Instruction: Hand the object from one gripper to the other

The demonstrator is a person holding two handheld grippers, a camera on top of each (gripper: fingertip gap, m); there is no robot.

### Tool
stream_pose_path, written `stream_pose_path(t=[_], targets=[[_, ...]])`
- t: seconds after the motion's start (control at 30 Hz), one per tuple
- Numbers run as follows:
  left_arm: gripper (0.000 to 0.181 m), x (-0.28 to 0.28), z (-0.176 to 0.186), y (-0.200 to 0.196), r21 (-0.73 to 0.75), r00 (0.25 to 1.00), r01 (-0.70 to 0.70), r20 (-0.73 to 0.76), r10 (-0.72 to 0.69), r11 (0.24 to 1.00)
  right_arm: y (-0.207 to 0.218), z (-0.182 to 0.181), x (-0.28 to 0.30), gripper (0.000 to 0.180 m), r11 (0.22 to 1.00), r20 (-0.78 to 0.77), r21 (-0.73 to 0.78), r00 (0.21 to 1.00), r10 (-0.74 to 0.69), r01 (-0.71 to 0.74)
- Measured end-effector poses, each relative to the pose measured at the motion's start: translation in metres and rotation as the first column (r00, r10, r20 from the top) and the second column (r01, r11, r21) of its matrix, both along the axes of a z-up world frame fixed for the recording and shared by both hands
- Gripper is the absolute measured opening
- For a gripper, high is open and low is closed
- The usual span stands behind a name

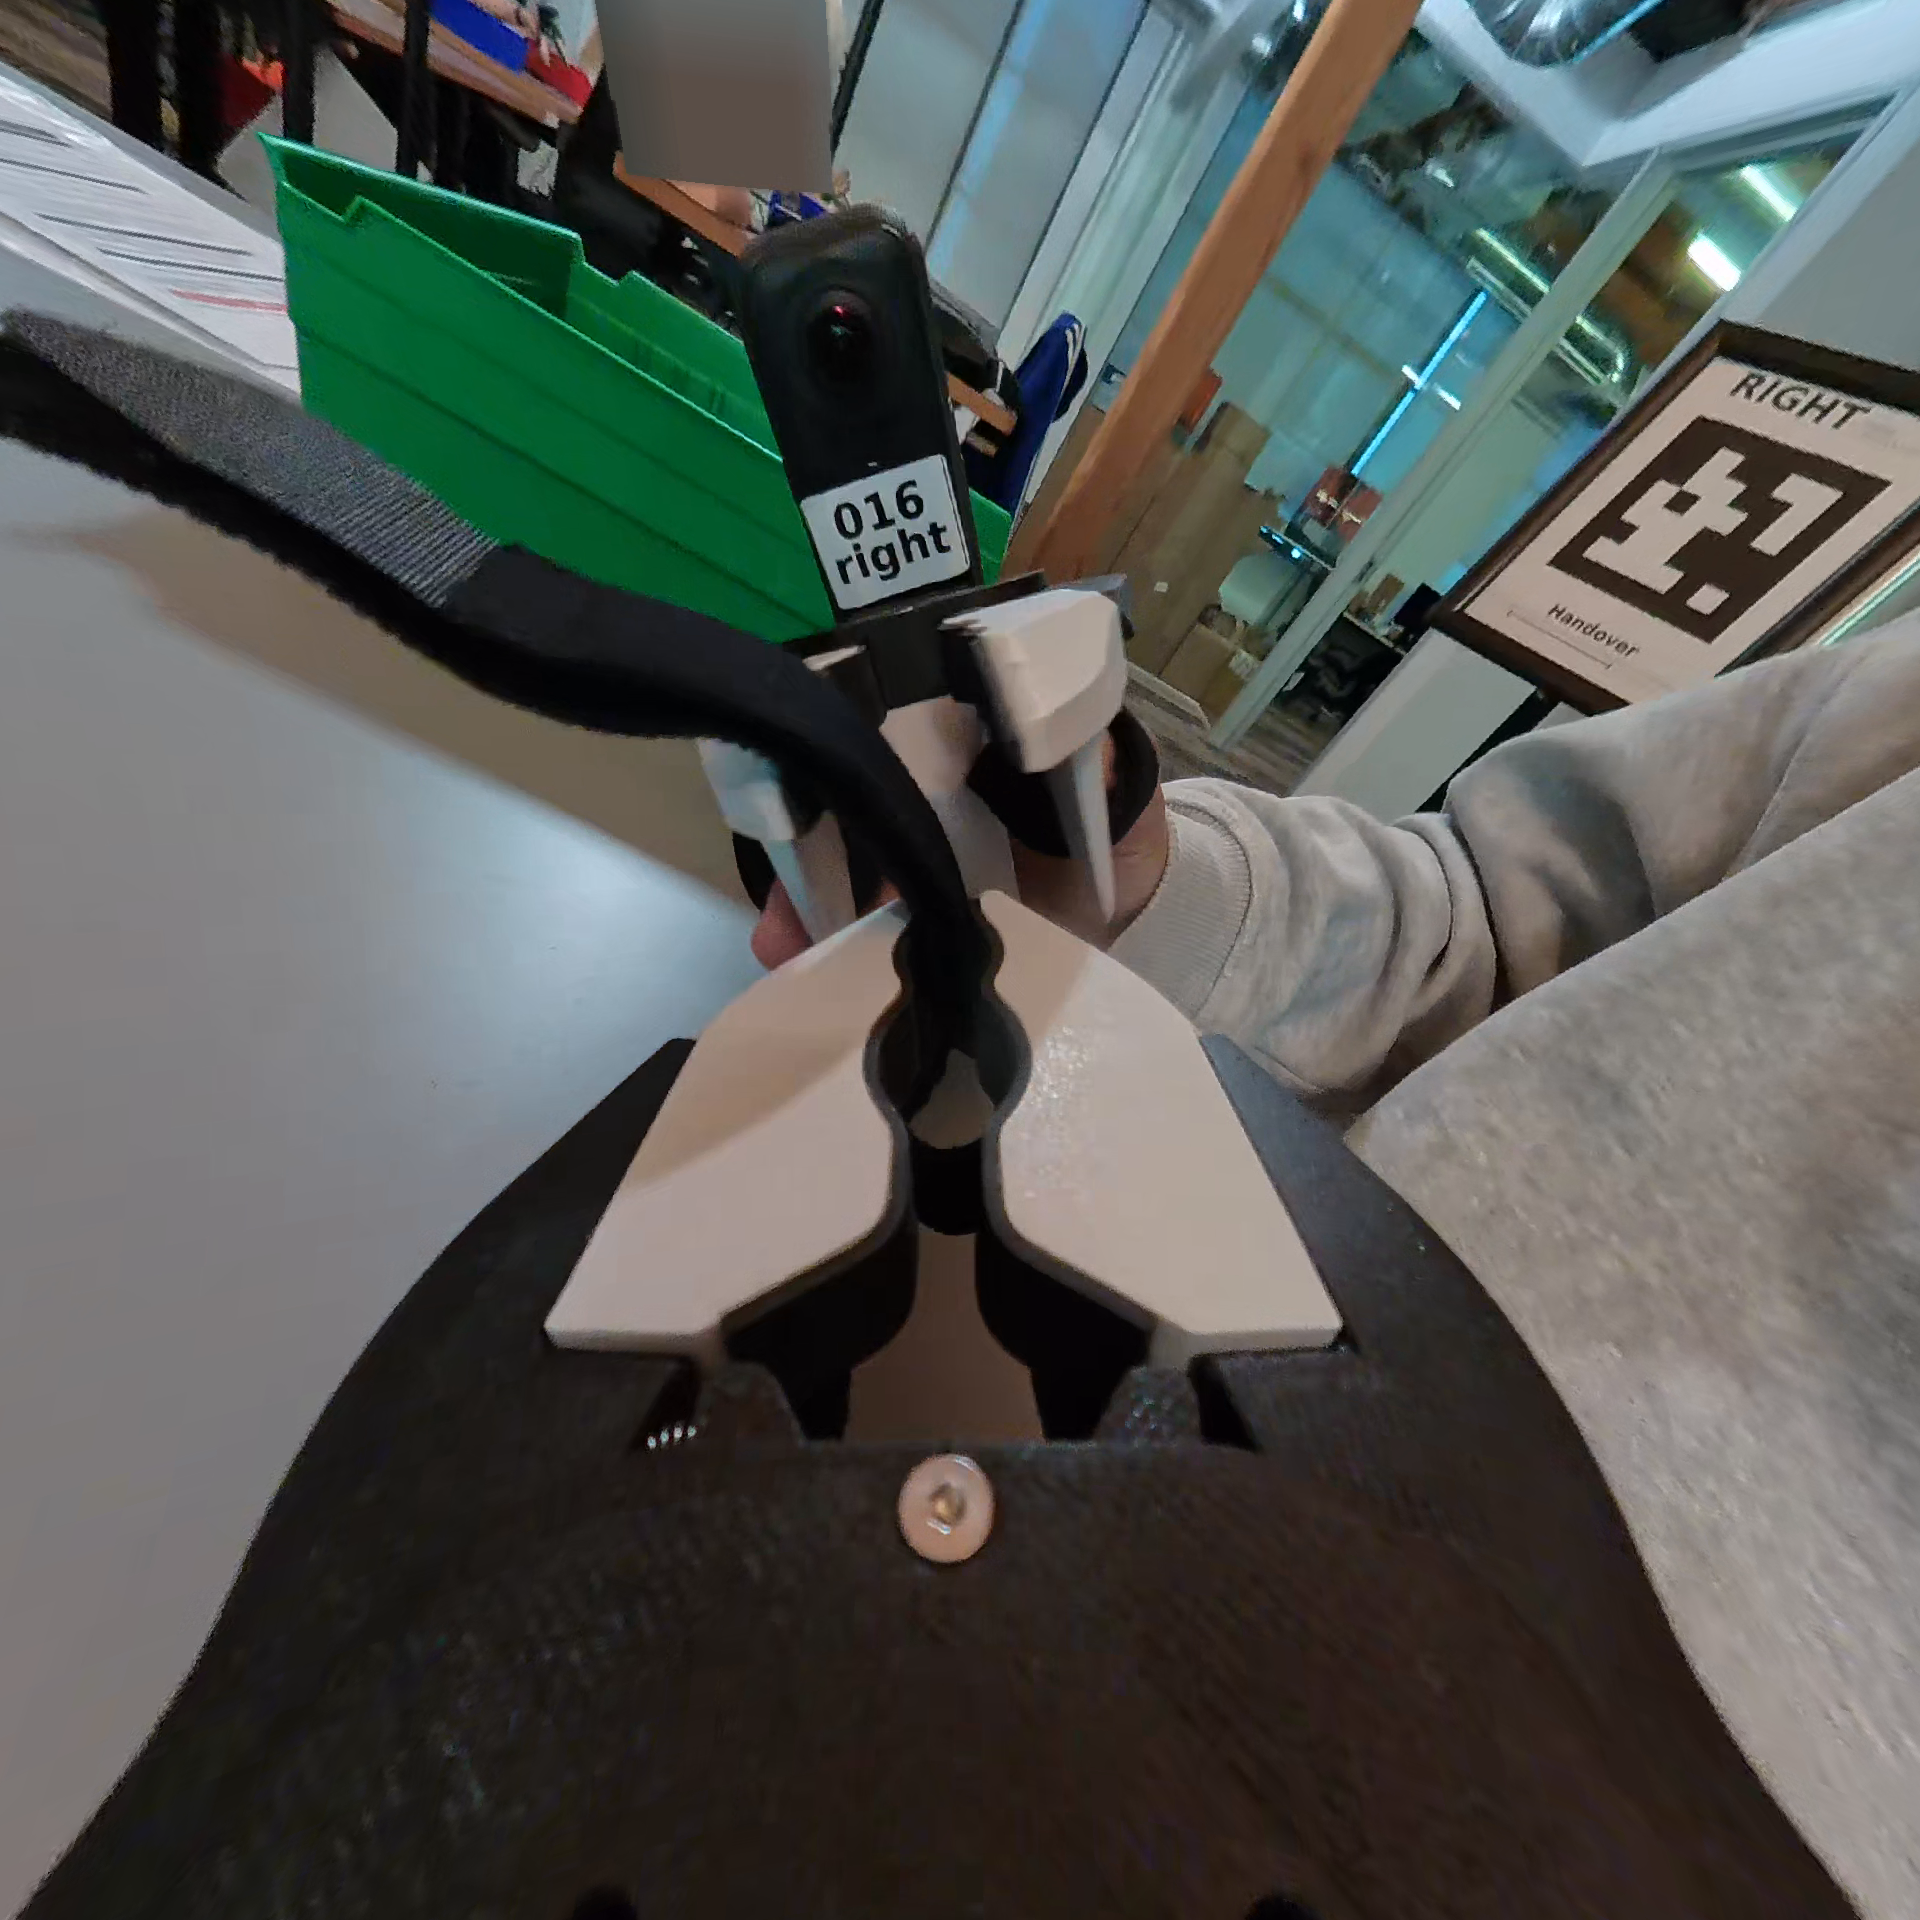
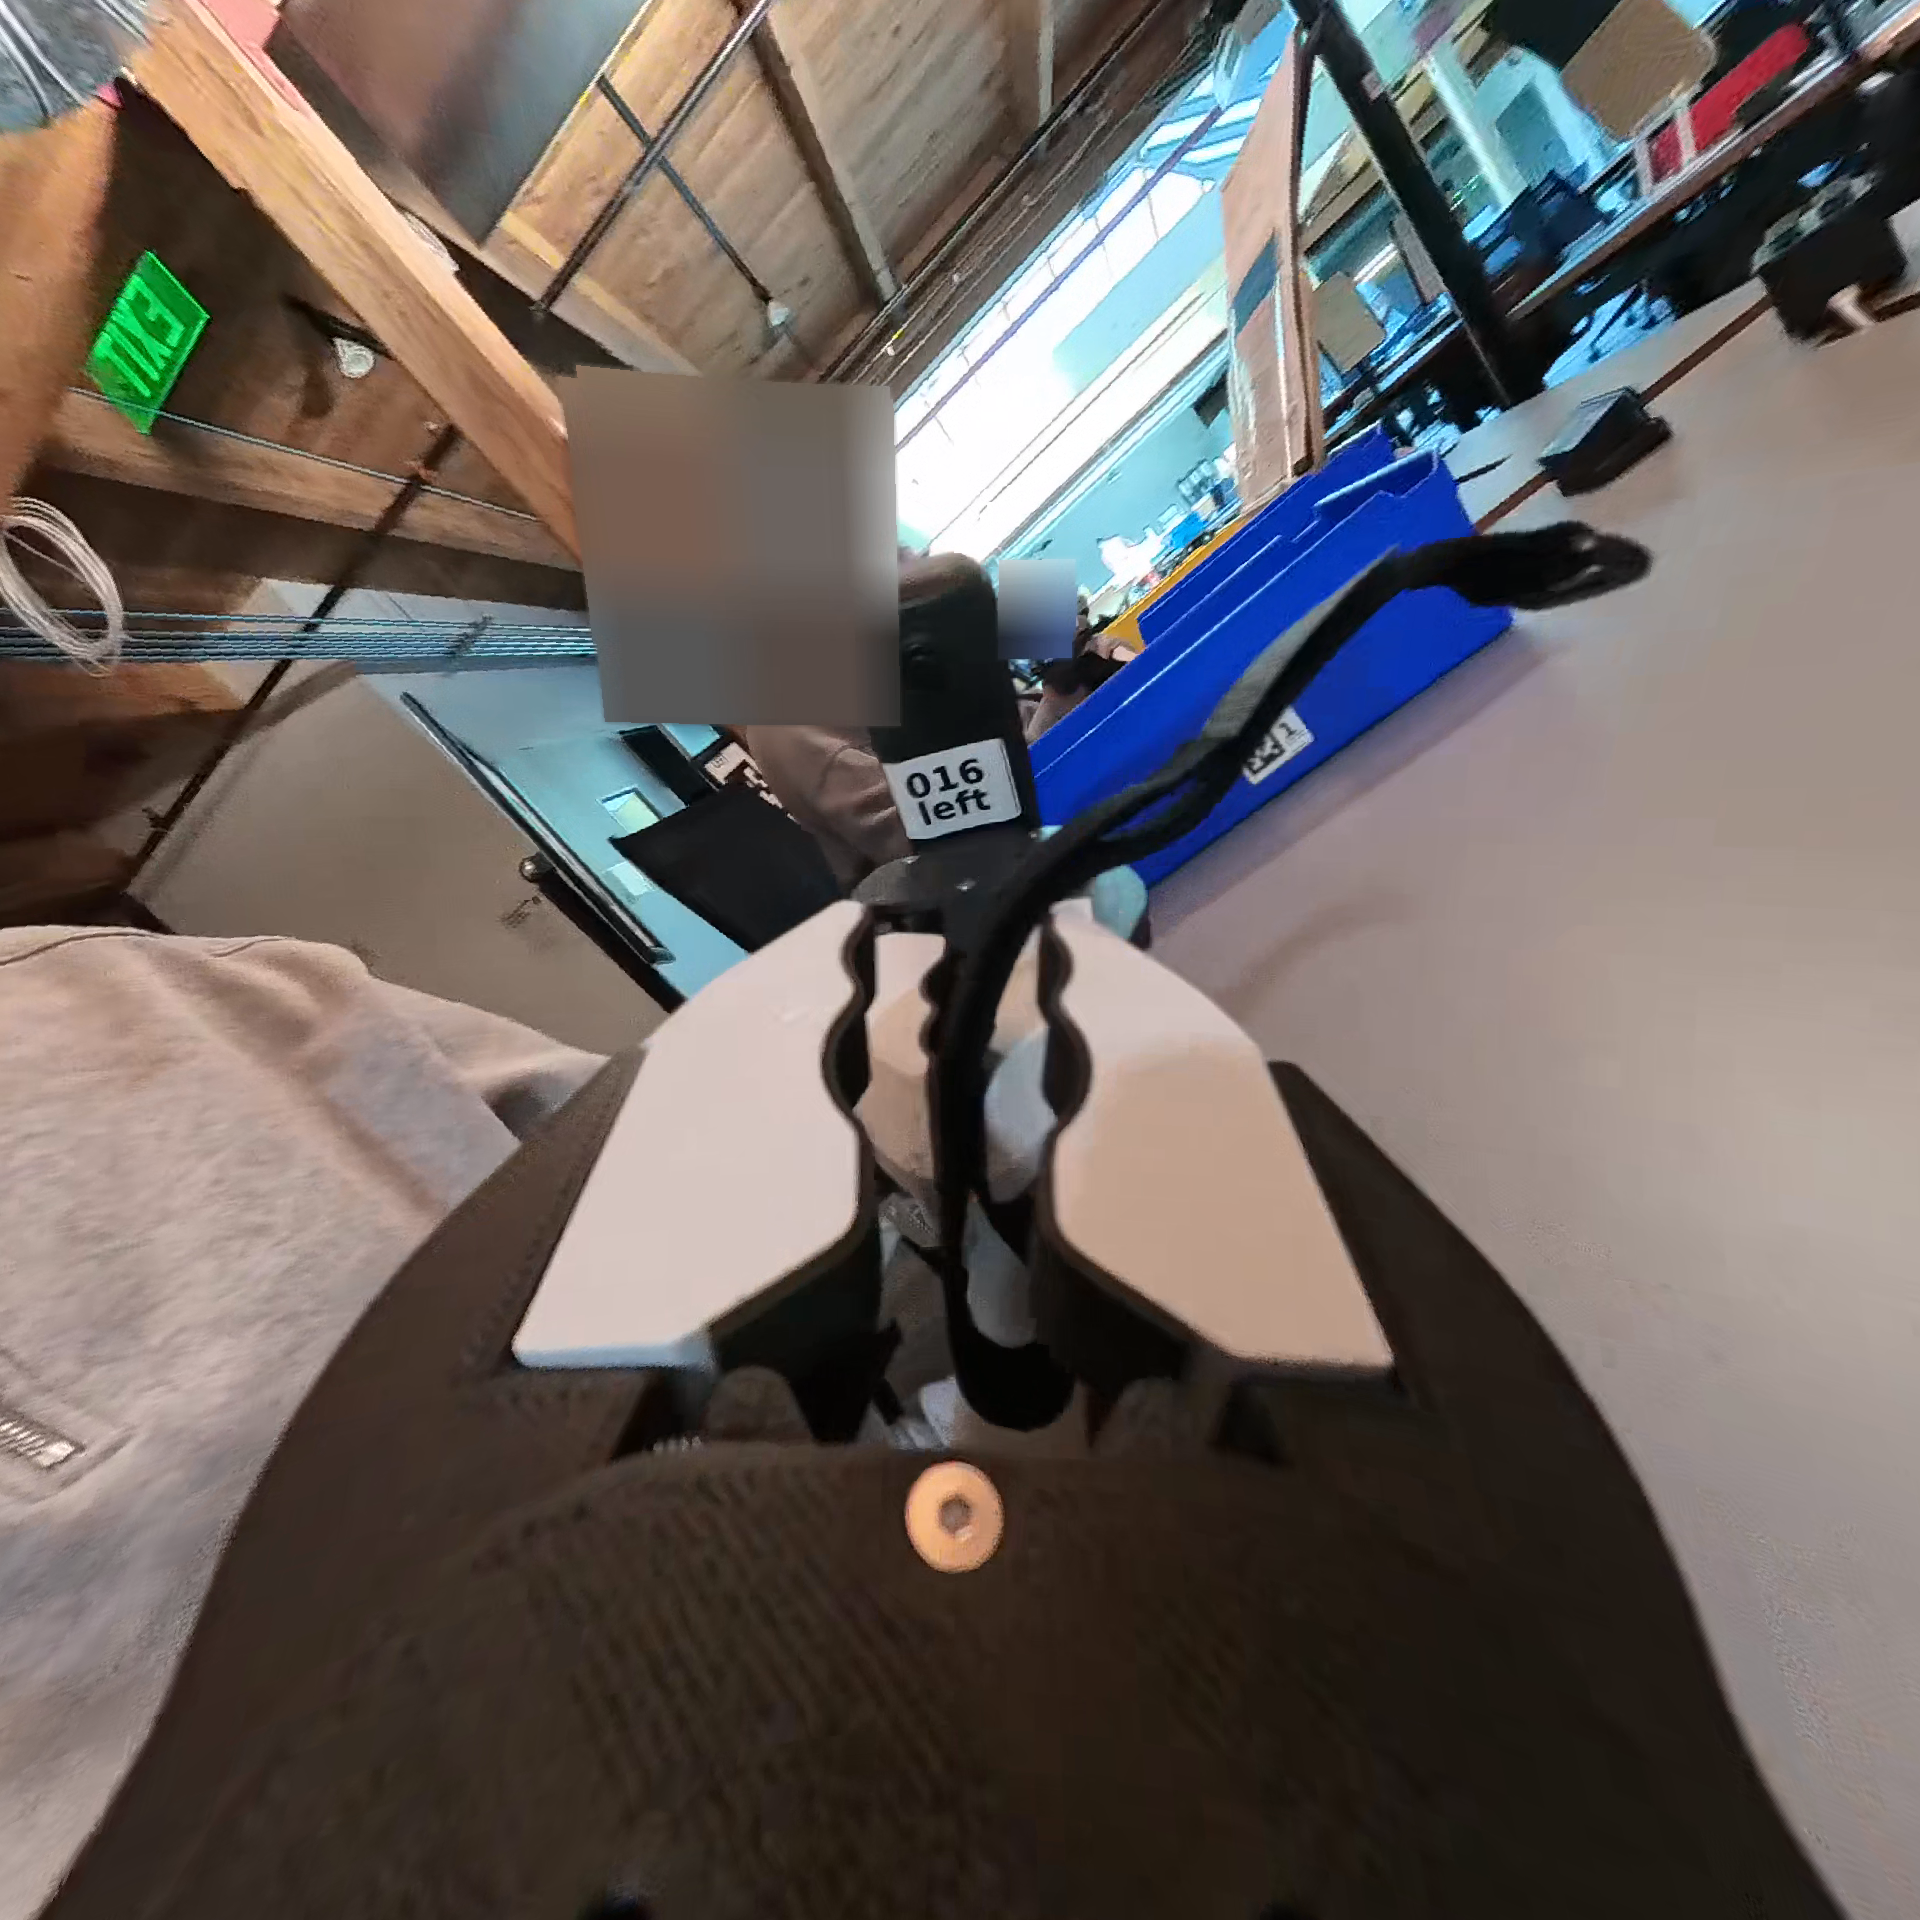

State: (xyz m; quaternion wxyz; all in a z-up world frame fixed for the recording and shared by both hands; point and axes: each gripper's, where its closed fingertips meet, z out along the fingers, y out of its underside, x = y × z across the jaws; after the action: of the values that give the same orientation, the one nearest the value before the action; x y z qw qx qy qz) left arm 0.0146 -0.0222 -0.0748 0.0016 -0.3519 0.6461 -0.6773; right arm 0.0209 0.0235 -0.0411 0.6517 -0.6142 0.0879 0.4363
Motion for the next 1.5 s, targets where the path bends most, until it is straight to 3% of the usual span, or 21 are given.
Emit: stream_pose_path(t=[0.1,0.27,0.37,0.5,0.7,0.87,1.0,1.2,1.3,1.37,1.5], targets=[[0.006,0.000,0.000,0.000,-0.003,1.000,0.001,0.000,-0.001,1.000,-0.001,0.000,0.003,0.007,0.999,0.035,0.003,0.999,-0.034,0.034],[0.008,0.002,-0.002,0.001,-0.020,1.000,-0.010,-0.011,0.010,1.000,-0.001,-0.001,0.004,0.006,0.998,0.111,-0.003,0.992,-0.065,0.066],[0.018,0.004,0.000,0.004,-0.045,1.000,-0.024,-0.010,0.023,0.999,-0.002,0.001,0.005,0.006,0.996,0.132,0.010,0.988,-0.084,0.083],[0.030,0.006,0.007,0.009,-0.104,0.999,-0.041,-0.002,0.041,0.994,-0.004,0.003,0.010,0.006,0.994,0.138,0.018,0.985,-0.109,0.107],[0.034,0.009,0.022,0.025,-0.221,0.996,-0.081,0.017,0.087,0.972,-0.004,0.001,0.007,0.006,0.997,0.136,0.010,0.987,-0.081,0.080],[0.026,0.008,0.042,0.047,-0.428,0.996,-0.085,-0.008,0.090,0.900,0.000,-0.007,-0.011,0.006,0.999,0.168,-0.033,0.986,0.012,-0.006],[0.026,0.010,0.048,0.062,-0.510,0.994,-0.107,-0.024,0.110,0.854,0.004,-0.015,-0.026,0.006,0.996,0.211,-0.074,0.975,0.069,-0.054],[0.025,0.011,0.048,0.065,-0.524,0.992,-0.122,-0.032,0.124,0.843,0.009,-0.027,-0.038,0.007,0.989,0.267,-0.130,0.958,0.108,-0.075],[0.005,0.012,0.047,0.066,-0.512,0.990,-0.134,-0.027,0.140,0.848,0.011,-0.029,-0.041,0.007,0.987,0.277,-0.139,0.954,0.113,-0.076],[0.005,0.011,0.047,0.066,-0.495,0.988,-0.140,-0.018,0.151,0.858,0.011,-0.030,-0.041,0.007,0.988,0.276,-0.138,0.955,0.109,-0.073],[0.005,0.010,0.050,0.066,-0.493,0.987,-0.137,0.002,0.159,0.859,0.012,-0.029,-0.038,0.019,0.990,0.270,-0.128,0.959,0.089,-0.056]])
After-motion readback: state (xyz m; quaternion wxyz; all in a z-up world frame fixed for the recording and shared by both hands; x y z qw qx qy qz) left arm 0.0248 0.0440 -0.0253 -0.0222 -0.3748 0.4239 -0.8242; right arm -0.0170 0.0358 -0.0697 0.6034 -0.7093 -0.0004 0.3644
